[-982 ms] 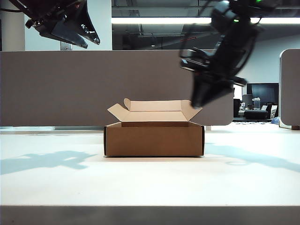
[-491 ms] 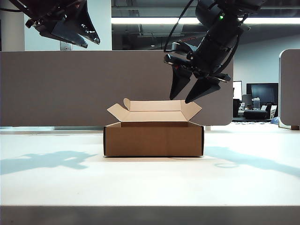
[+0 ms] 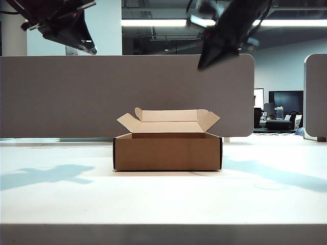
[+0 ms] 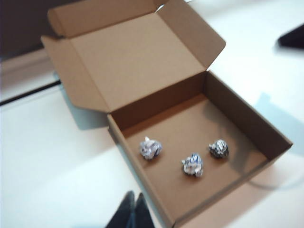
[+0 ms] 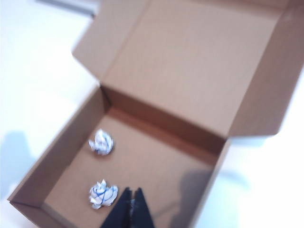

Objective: Pick up all the paper balls on the table and put them in the paper box.

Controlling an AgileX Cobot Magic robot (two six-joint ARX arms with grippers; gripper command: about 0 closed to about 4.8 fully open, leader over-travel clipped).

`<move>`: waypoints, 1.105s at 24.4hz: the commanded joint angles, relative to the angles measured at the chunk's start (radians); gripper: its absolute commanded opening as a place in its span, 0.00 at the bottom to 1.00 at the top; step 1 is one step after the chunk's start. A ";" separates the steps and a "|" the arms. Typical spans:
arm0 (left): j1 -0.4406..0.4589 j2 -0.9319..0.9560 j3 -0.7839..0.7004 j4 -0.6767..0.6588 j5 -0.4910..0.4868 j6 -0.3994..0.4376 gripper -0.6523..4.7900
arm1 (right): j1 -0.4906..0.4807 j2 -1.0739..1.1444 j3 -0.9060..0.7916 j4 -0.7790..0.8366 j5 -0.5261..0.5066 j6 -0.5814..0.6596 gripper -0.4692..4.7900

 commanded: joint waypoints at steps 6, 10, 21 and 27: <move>-0.001 -0.163 -0.044 -0.034 -0.005 0.042 0.17 | -0.003 -0.248 0.003 -0.106 0.116 -0.115 0.08; -0.001 -0.349 -0.132 -0.038 -0.015 0.038 0.17 | -0.003 -0.407 0.002 -0.205 0.178 -0.138 0.08; -0.001 -0.808 -0.365 -0.130 -0.043 0.020 0.16 | -0.003 -0.763 -0.238 -0.272 0.265 -0.138 0.08; -0.001 -0.980 -0.451 -0.179 -0.064 0.020 0.17 | -0.003 -1.005 -0.484 -0.231 0.266 -0.131 0.08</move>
